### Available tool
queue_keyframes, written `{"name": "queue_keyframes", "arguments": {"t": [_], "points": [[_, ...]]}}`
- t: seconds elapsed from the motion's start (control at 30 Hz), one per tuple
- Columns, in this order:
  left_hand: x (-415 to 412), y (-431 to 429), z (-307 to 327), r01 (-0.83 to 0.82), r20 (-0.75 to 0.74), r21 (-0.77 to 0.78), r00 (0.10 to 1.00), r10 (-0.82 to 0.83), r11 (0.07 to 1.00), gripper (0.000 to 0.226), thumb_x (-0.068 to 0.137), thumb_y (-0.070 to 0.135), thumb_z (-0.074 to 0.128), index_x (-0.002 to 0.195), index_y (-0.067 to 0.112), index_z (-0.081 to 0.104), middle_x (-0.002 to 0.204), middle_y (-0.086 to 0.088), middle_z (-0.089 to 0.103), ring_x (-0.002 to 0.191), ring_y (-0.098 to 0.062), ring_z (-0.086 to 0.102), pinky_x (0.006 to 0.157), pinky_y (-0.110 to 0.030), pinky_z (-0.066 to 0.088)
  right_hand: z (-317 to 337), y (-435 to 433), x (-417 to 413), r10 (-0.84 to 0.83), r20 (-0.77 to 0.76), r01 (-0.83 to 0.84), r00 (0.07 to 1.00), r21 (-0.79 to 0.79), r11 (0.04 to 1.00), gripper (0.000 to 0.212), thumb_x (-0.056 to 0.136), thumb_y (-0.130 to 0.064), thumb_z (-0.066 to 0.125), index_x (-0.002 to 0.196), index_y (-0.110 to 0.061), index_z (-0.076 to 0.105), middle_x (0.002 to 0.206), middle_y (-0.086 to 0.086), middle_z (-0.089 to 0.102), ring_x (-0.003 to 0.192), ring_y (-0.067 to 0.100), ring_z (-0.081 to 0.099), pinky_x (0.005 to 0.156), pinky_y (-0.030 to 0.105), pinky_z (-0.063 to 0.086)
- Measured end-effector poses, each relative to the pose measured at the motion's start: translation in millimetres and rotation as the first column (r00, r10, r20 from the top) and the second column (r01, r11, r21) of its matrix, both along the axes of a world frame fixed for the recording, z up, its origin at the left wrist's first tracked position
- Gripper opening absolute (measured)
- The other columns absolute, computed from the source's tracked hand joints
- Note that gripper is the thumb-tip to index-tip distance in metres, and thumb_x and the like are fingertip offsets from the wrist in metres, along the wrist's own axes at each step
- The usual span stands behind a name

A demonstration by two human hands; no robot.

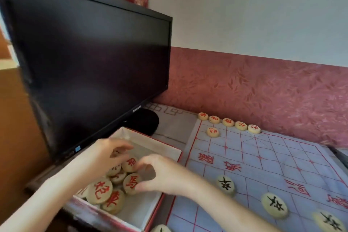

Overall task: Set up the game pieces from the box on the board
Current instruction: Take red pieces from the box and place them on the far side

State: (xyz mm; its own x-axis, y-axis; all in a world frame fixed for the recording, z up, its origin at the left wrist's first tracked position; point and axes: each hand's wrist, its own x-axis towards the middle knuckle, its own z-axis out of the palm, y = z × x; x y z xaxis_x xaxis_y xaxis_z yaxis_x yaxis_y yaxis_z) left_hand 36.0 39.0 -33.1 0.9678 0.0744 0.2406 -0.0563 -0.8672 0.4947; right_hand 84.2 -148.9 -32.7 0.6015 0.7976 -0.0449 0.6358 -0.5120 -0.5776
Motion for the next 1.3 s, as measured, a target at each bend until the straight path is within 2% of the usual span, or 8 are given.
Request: {"name": "queue_keyframes", "arguments": {"t": [0.17,0.3,0.43,0.53,0.7,0.9,1.07,1.3], "points": [[-10.1,6.2,-4.5,0.044,-0.03,0.151,0.999,-0.04,0.987,0.03,0.083,0.029,0.063,0.112,0.037,0.058,0.108,0.025,0.055,0.098,0.008,0.053,0.076,0.002,0.036,-19.7,22.4,-25.6,-0.094,0.149,0.107,0.984,-0.084,0.991,0.051,0.084,-0.025,0.06,0.131,-0.013,0.045,0.138,0.01,0.042,0.131,0.028,0.036,0.105,0.042,0.037],[-2.8,2.8,-11.5,0.078,-0.107,0.264,0.993,-0.051,0.961,0.041,0.083,0.035,0.061,0.123,0.039,0.051,0.126,0.017,0.054,0.113,0.0,0.051,0.097,-0.019,0.042,-26.4,25.6,-29.0,-0.141,0.188,0.152,0.972,-0.046,0.987,0.047,0.081,-0.022,0.061,0.125,-0.01,0.048,0.126,0.007,0.05,0.123,0.025,0.042,0.1,0.043,0.042],[9.7,0.3,-15.5,0.094,-0.195,0.37,0.981,-0.021,0.924,0.045,0.084,0.039,0.058,0.127,0.036,0.048,0.129,0.01,0.053,0.116,-0.008,0.051,0.1,-0.027,0.042,-24.2,18.6,-25.3,-0.174,0.17,0.174,0.97,0.013,0.985,0.044,0.078,-0.026,0.064,0.119,-0.014,0.054,0.116,0.004,0.053,0.115,0.024,0.047,0.094,0.041,0.045],[18.3,-3.7,-13.5,0.102,-0.269,0.441,0.963,0.023,0.892,0.047,0.082,0.042,0.058,0.127,0.035,0.048,0.127,0.006,0.054,0.113,-0.013,0.051,0.098,-0.029,0.042,-15.8,7.1,-21.6,-0.217,0.188,0.201,0.958,0.1,0.975,0.042,0.079,-0.029,0.063,0.118,-0.016,0.055,0.116,0.0,0.053,0.112,0.019,0.05,0.092,0.033,0.045],[27.3,-11.5,-9.5,0.126,-0.292,0.537,0.955,0.044,0.834,0.048,0.08,0.039,0.058,0.126,0.03,0.049,0.127,0.003,0.053,0.115,-0.016,0.047,0.096,-0.028,0.041,-1.0,-20.3,-14.1,-0.277,0.073,0.256,0.958,0.218,0.942,0.045,0.076,-0.029,0.071,0.118,-0.022,0.056,0.115,-0.008,0.052,0.107,0.009,0.051,0.084,0.015,0.038],[24.0,-23.8,0.8,0.085,-0.184,0.364,0.983,-0.018,0.927,0.059,0.07,0.039,0.071,0.124,0.034,0.048,0.125,0.013,0.044,0.103,-0.014,0.057,0.086,-0.028,0.05,3.7,-53.4,-8.2,-0.337,-0.065,0.34,0.939,0.294,0.893,0.042,0.073,-0.026,0.074,0.111,-0.028,0.058,0.111,-0.01,0.056,0.098,0.004,0.058,0.087,0.021,0.048],[25.3,-54.7,17.4,0.163,-0.049,0.139,0.986,-0.158,0.977,0.053,0.064,0.03,0.08,0.112,0.03,0.058,0.11,0.011,0.048,0.096,-0.01,0.056,0.082,-0.023,0.049,10.5,-85.4,-3.9,-0.369,-0.098,0.379,0.924,0.351,0.856,0.042,0.075,-0.021,0.074,0.112,-0.029,0.057,0.107,-0.008,0.061,0.079,-0.014,0.056,0.071,0.003,0.042],[51.5,-119.4,27.3,0.297,0.018,-0.002,0.955,-0.297,0.955,0.051,0.062,0.029,0.082,0.108,0.028,0.06,0.105,0.009,0.049,0.094,-0.008,0.055,0.083,-0.021,0.051,16.3,-144.0,2.9,-0.48,-0.11,0.485,0.87,0.363,0.796,0.046,0.075,-0.02,0.075,0.115,-0.029,0.056,0.11,-0.012,0.06,0.091,-0.001,0.06,0.076,0.009,0.045]]}}
